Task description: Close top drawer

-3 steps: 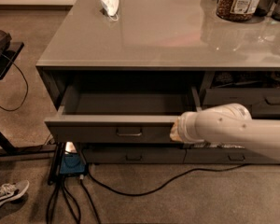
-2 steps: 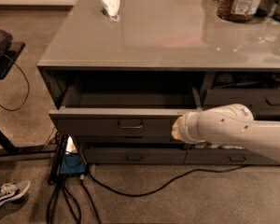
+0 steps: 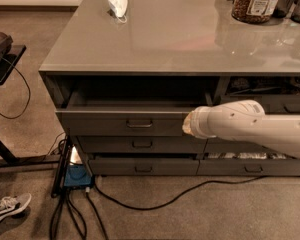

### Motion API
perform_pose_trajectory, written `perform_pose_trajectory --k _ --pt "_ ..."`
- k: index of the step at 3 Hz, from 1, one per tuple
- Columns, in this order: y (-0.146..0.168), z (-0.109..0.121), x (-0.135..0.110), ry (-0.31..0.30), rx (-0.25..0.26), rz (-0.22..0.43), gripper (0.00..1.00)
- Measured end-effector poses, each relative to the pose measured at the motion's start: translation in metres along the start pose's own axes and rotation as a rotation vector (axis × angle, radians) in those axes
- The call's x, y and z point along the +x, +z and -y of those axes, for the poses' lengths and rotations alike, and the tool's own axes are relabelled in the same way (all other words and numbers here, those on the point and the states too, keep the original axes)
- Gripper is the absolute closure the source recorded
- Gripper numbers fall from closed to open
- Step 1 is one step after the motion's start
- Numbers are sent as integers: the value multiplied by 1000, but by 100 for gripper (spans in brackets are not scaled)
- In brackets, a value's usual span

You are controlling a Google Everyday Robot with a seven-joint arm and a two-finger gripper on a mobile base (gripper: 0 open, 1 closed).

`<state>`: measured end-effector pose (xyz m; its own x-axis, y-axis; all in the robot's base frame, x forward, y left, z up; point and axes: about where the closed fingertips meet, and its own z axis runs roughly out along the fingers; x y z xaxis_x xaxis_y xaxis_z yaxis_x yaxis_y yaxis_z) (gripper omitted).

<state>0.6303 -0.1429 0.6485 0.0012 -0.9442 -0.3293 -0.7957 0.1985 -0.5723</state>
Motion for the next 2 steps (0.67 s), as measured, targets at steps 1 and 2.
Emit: perform_pose_trajectory --k 1,2 --pt "23 18 10 32 4 -25 100" --pt "41 32 17 49 -10 -64 100"
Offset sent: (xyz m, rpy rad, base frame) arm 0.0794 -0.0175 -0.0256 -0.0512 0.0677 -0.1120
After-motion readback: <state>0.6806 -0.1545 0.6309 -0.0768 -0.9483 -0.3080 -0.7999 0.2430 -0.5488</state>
